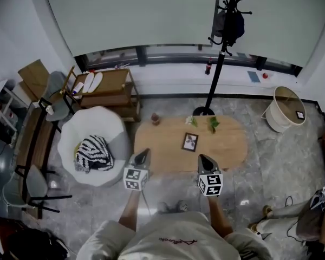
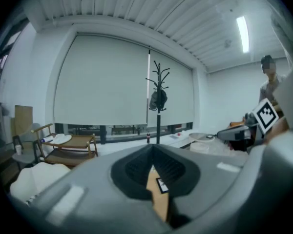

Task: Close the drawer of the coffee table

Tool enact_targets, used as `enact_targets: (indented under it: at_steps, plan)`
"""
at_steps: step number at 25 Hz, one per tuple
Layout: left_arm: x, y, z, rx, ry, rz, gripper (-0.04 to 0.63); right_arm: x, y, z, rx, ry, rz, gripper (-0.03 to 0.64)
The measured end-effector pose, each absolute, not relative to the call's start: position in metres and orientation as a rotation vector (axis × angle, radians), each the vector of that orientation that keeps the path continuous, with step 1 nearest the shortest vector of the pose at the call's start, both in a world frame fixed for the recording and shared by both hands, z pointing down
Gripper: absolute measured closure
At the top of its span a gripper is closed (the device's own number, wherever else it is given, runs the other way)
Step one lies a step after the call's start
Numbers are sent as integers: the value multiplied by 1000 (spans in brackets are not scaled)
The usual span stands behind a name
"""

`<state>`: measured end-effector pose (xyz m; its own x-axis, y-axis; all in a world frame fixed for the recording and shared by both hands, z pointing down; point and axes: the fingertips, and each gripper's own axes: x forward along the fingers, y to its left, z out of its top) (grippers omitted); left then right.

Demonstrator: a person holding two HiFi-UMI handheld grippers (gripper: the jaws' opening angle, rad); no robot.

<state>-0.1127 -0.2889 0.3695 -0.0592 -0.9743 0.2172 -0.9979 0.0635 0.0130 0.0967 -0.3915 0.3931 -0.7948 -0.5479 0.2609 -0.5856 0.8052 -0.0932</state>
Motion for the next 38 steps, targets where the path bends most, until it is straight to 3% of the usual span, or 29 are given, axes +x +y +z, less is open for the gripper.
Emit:
enact_targets:
  at_steps: [15,38]
  plan:
    - [-131,-271,305,2030,-2239,216,594,80,-392,315,899,-2847,130,614]
    - [-120,-263,298,2033,-2245,205,594,76,-372,317,827,-2854,124,614]
